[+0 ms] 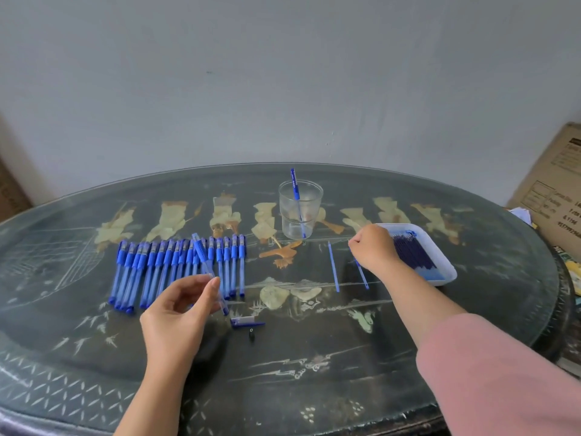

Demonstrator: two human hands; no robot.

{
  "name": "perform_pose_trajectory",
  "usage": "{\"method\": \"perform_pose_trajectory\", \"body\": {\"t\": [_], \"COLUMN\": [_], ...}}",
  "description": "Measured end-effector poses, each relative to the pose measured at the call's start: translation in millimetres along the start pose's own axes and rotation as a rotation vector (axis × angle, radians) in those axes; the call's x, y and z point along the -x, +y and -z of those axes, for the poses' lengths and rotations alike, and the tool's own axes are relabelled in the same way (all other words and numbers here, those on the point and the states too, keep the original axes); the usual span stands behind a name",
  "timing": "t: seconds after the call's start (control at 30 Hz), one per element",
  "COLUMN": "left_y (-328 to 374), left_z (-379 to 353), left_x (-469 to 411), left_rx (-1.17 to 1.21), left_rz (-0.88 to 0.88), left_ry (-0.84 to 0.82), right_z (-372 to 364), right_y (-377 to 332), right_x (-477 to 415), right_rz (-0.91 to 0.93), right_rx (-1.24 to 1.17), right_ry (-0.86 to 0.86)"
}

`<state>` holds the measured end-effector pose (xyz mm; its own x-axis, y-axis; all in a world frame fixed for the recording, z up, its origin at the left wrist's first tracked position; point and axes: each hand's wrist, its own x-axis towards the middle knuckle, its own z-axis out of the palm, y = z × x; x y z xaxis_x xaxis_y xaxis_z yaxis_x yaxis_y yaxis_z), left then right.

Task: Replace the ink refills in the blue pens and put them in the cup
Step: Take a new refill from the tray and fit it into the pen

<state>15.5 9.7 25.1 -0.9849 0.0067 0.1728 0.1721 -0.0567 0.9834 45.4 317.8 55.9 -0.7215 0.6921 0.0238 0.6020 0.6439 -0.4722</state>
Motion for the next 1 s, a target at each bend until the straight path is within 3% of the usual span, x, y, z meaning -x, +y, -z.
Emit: {"method": "perform_pose_trajectory", "body": {"t": [0.33, 1.0], "left_y": [1, 5], "left_z": [0, 0], "left_x": [0, 1], "left_rx": [-0.04, -0.065], "left_rz": [0.012, 0.013], "left_ry": [-0.004, -0.011], "right_z": [-36, -10], "right_y": [-31, -5], "right_x": [35, 29], "right_rz": [0.098, -0.144], "right_rx": [0.035, 0.011], "right_ry": [-0.105, 0.11]}}
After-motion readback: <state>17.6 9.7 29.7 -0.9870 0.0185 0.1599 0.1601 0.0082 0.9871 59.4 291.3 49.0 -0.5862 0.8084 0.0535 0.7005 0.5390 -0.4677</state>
